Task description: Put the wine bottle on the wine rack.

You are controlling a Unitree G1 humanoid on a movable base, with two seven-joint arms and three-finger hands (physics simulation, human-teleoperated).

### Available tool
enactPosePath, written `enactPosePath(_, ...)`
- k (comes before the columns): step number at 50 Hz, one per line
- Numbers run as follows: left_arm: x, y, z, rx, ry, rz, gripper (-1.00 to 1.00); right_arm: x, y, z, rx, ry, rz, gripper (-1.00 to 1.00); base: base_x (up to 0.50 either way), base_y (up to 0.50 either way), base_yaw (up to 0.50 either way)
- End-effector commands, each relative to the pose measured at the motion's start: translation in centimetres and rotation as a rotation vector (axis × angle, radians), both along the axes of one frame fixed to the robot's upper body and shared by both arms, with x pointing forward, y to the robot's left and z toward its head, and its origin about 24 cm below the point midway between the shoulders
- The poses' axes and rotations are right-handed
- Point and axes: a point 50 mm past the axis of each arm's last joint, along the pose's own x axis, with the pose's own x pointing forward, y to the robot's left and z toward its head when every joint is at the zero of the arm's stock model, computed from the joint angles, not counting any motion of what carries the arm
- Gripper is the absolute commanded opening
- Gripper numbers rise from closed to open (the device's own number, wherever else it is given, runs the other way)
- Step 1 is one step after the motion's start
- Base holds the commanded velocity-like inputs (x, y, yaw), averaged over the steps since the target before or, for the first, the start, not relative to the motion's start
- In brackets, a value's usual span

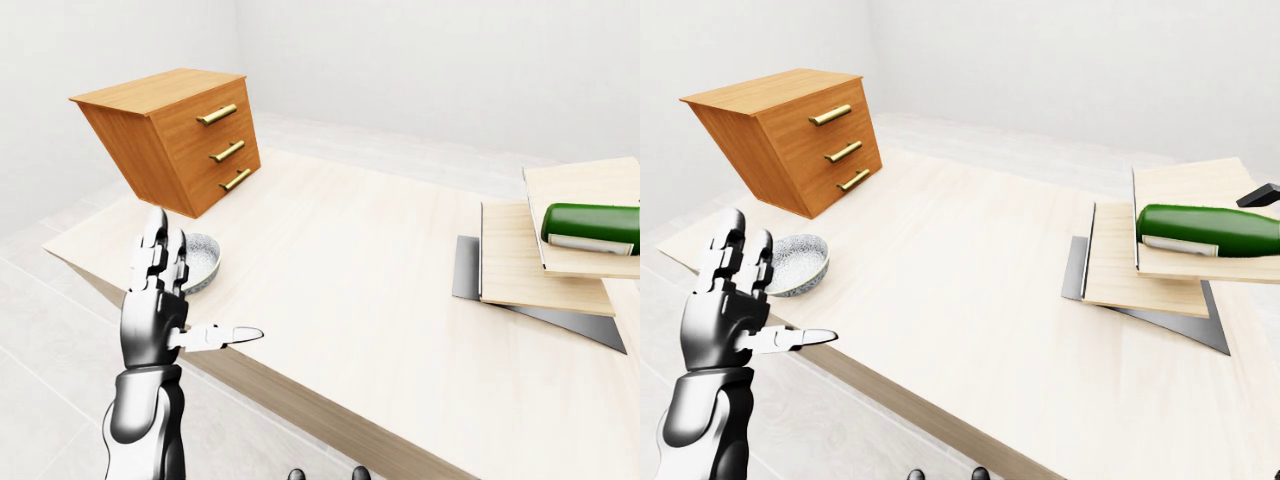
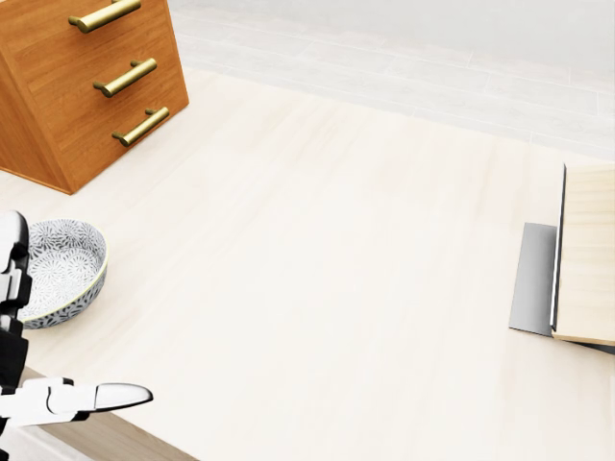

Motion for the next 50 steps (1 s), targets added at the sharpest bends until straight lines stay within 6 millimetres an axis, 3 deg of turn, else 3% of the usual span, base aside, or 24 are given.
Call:
enactPosePath(1, 0.1, 0.0, -0.3, -0.003, 0.015, 0.000, 1.00, 0.2, 0.1, -1.4, 0.042, 0.045, -0.025, 1.00, 0.00, 0.00, 0.00)
enactPosePath(28, 0.8, 0.0, -1.3, -0.003, 0.061, -0.002, 1.00, 2.9, 0.8, -2.6, 0.249, 0.089, -0.147, 1.00, 0.00, 0.00, 0.00)
enactPosePath(50, 0.8, 0.1, -1.9, -0.011, 0.088, -0.001, 1.00, 2.9, 0.7, -1.0, 0.255, 0.054, -0.192, 1.00, 0.00, 0.00, 0.00)
